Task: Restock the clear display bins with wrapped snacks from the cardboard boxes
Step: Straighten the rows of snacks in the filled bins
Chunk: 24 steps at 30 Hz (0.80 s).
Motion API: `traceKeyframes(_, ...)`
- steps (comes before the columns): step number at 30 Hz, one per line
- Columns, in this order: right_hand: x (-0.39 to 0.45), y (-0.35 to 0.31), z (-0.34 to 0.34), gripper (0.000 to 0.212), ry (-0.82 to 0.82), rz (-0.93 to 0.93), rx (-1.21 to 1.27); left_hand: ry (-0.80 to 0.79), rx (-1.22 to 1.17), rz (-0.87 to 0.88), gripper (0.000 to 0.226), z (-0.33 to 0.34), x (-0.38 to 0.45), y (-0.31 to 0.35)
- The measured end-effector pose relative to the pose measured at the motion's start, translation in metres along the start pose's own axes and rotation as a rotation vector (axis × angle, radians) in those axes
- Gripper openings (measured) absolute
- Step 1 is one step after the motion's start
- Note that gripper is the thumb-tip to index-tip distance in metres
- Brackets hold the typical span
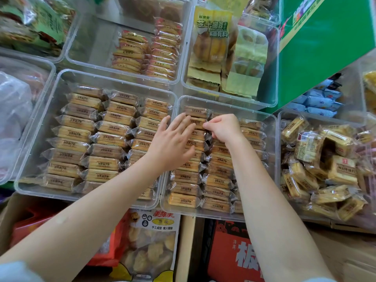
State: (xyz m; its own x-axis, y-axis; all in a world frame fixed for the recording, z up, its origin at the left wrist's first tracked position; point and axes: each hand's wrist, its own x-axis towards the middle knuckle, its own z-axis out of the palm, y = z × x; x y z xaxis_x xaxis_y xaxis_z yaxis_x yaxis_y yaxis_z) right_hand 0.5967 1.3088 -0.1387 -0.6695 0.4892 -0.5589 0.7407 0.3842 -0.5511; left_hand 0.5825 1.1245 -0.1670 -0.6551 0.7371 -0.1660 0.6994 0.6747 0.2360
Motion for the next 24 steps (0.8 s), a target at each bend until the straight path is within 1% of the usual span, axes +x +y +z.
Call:
traceKeyframes(2,-0.002,0.003,0.000,0.009,-0.001,0.042,0.101,0.001,0.009,-0.001,0.069,0.001,0.000,-0.001)
traceKeyframes(4,-0.002,0.003,0.002,0.011,-0.010,0.026,0.068,-0.030,0.028,0.000,0.070,0.000,0.001,0.000)
traceKeyframes(6,0.000,-0.001,0.003,0.015,-0.031,-0.048,-0.140,-0.063,0.059,0.008,0.071,-0.002,0.003,0.000)
traceKeyframes(7,0.001,-0.003,0.003,0.017,-0.009,-0.091,-0.262,-0.072,0.070,0.013,0.072,-0.003,0.004,0.001)
traceKeyframes(8,0.002,-0.005,0.002,0.020,0.051,-0.127,-0.347,-0.077,0.074,0.013,0.073,-0.004,0.006,0.001)
traceKeyframes(9,0.002,-0.009,0.001,0.023,0.135,-0.163,-0.380,-0.083,0.076,0.008,0.074,-0.005,0.007,0.001)
traceKeyframes(11,0.004,-0.015,0.000,0.022,0.278,-0.236,-0.355,-0.106,0.096,0.002,0.076,-0.007,0.010,0.002)
traceKeyframes(12,0.006,-0.017,0.001,0.022,0.301,-0.258,-0.352,-0.115,0.108,0.005,0.076,-0.008,0.012,0.003)
traceKeyframes(15,0.010,-0.018,0.010,0.027,0.249,-0.233,-0.426,-0.106,0.121,0.013,0.075,-0.008,0.014,0.004)
traceKeyframes(19,0.016,-0.020,0.015,0.025,0.252,-0.209,-0.549,-0.097,0.120,0.013,0.075,-0.007,0.015,0.003)
traceKeyframes(22,0.019,-0.022,0.012,0.024,0.223,-0.261,-0.563,-0.072,0.092,0.011,0.074,-0.005,0.017,0.003)
traceKeyframes(24,0.017,-0.016,0.011,0.021,0.230,-0.307,-0.518,-0.059,0.074,0.001,0.073,-0.004,0.019,0.003)
